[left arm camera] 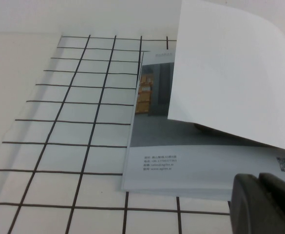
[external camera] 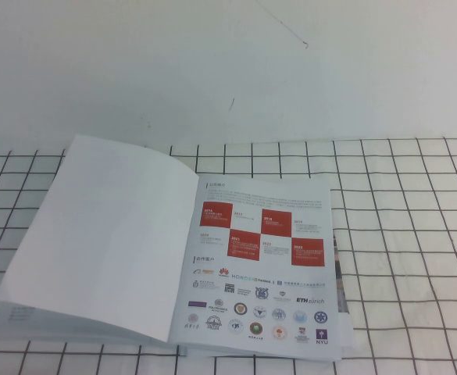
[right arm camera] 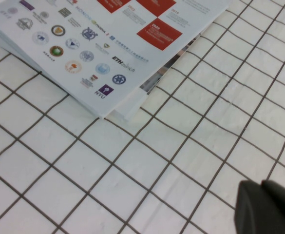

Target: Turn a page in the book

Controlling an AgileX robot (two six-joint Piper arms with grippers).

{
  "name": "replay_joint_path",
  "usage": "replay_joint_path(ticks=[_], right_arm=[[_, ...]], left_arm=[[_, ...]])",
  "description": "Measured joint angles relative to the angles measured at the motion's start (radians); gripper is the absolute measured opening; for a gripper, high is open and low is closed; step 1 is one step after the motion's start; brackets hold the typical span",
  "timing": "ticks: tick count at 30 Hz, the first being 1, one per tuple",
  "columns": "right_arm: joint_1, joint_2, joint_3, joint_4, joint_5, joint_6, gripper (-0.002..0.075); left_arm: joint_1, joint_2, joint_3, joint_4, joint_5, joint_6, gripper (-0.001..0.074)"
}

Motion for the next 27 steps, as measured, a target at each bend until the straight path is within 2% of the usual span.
replay_joint_path(ticks=[13, 17, 23, 27], right_arm=[[-0.012, -0.040, 0.013, -0.018, -0.022, -0.019, 0.0001], [-0.077, -0.173, 0.085, -0.037, -0.131, -0.038, 0.0001], [-0.215, -0.380, 0.348, -0.043, -0.384, 0.003, 0.0001], [-0.323, -0.388, 0.397, -0.043, -0.338, 0.058, 0.0001]], left_arm=[[0.000, 0.000, 0.000, 0.000, 0.000, 0.000, -0.0003], [0.000, 0.000, 0.000, 0.000, 0.000, 0.000, -0.0003], [0.000, 0.000, 0.000, 0.000, 0.000, 0.002, -0.0003], [0.000, 0.000, 0.000, 0.000, 0.000, 0.002, -0.0003]])
